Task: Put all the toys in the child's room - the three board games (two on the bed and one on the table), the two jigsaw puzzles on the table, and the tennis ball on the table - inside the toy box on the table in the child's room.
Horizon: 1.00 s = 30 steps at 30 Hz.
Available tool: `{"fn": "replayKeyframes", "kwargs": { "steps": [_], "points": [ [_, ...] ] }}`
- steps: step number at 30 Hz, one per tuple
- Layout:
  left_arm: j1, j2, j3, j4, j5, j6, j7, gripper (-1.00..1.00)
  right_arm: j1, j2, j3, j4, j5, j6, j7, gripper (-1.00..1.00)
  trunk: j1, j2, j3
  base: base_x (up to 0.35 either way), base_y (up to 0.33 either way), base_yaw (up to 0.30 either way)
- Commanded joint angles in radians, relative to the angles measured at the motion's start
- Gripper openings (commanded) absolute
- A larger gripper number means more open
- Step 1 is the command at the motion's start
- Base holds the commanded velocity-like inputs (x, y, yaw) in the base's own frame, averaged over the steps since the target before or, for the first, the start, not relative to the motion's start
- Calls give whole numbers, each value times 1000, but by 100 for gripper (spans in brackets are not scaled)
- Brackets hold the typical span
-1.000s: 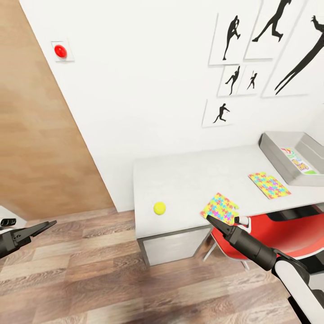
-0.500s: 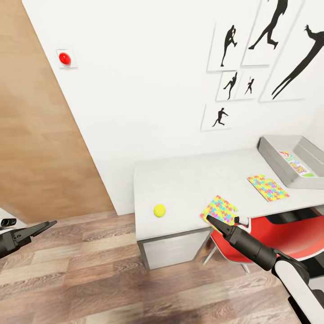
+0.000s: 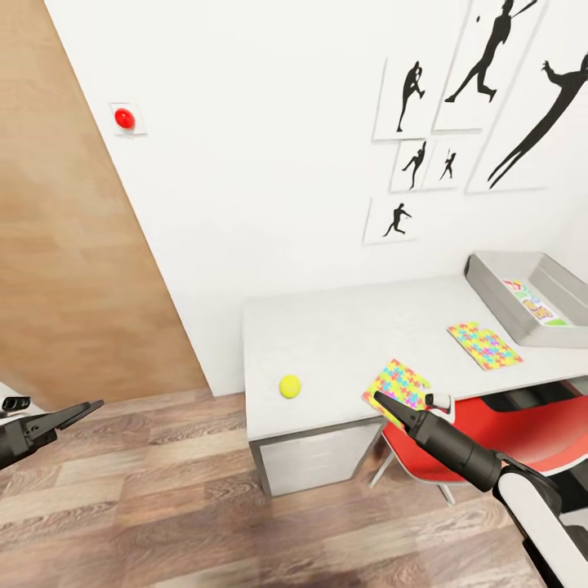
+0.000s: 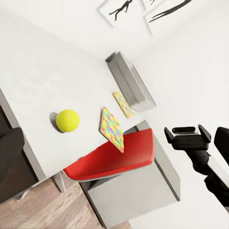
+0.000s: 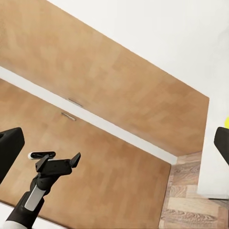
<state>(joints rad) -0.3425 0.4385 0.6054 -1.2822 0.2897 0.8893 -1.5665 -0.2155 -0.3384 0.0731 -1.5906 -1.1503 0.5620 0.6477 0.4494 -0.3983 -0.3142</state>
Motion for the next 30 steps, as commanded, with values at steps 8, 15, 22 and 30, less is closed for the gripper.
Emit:
{"fn": "replayKeyframes", "kwargs": {
  "steps": [8, 15, 22, 30],
  "points": [
    [-1, 0, 1, 0, -1, 10, -4, 100, -1, 0, 2, 0, 5, 7, -1, 100, 1, -2, 12, 0, 0, 0],
    [-1, 0, -1, 0, -2, 10, -4, 100, -1, 0, 1, 0, 7, 7, -1, 100, 1, -2, 23, 0, 0, 0],
    [-1, -1, -2, 0, -3, 10, -4, 100, -1, -1, 1, 0, 7, 7, 0, 100, 1, -2, 35, 0, 0, 0],
    [-1, -1, -2, 0, -3, 10, -4, 100, -1, 0, 1, 0, 7, 7, 0, 100, 1, -2, 48, 0, 0, 0]
  ]
}}
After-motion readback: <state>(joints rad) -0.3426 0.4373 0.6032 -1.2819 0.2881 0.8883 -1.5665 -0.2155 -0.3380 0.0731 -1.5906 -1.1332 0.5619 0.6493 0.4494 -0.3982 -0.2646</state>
